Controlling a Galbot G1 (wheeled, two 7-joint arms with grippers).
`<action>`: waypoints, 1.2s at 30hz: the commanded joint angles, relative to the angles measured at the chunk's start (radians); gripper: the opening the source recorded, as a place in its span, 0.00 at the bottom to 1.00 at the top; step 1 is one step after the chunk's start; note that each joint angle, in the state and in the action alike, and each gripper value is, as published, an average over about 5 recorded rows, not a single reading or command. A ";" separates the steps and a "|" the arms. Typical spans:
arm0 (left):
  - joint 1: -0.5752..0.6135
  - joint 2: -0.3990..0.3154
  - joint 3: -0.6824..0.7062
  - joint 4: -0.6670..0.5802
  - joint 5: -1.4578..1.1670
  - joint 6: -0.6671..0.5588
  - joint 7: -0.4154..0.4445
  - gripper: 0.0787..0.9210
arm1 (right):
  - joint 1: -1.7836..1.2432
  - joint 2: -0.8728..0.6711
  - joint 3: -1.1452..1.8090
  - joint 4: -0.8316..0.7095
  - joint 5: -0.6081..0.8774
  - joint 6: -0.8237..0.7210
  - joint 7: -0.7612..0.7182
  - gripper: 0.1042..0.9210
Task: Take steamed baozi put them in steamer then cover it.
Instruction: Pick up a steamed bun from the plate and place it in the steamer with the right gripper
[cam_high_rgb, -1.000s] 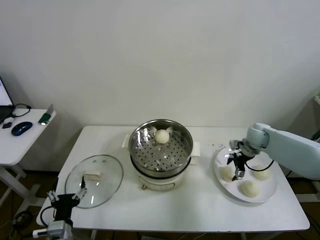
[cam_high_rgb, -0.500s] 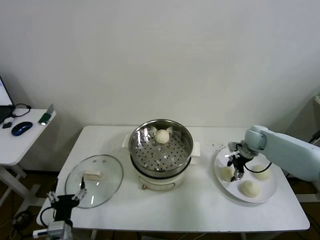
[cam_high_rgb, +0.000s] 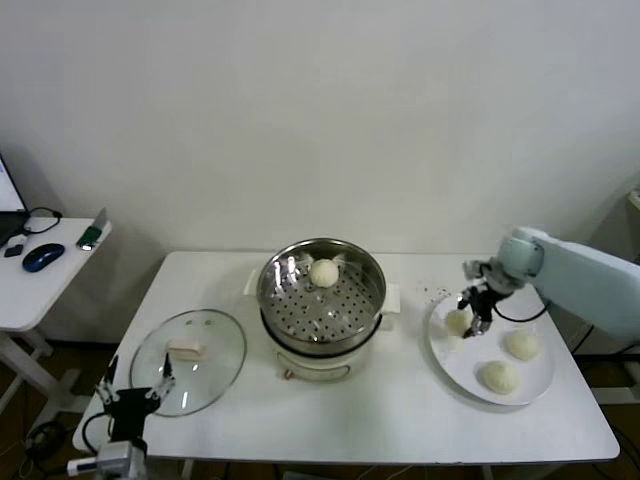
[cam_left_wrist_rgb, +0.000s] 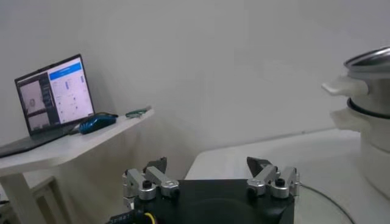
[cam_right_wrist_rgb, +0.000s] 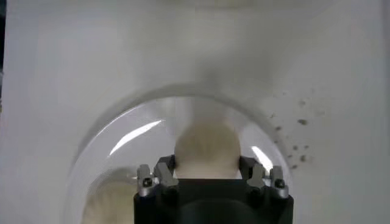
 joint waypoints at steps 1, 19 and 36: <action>-0.006 -0.003 0.015 -0.001 0.012 0.001 0.001 0.88 | 0.400 0.191 -0.218 -0.056 0.355 -0.018 -0.002 0.71; -0.004 -0.016 0.059 -0.033 0.022 0.001 0.004 0.88 | 0.348 0.616 -0.239 -0.041 0.574 -0.123 0.088 0.71; -0.014 -0.003 0.065 -0.033 0.027 0.000 0.007 0.88 | 0.148 0.727 -0.277 -0.060 0.504 -0.143 0.144 0.71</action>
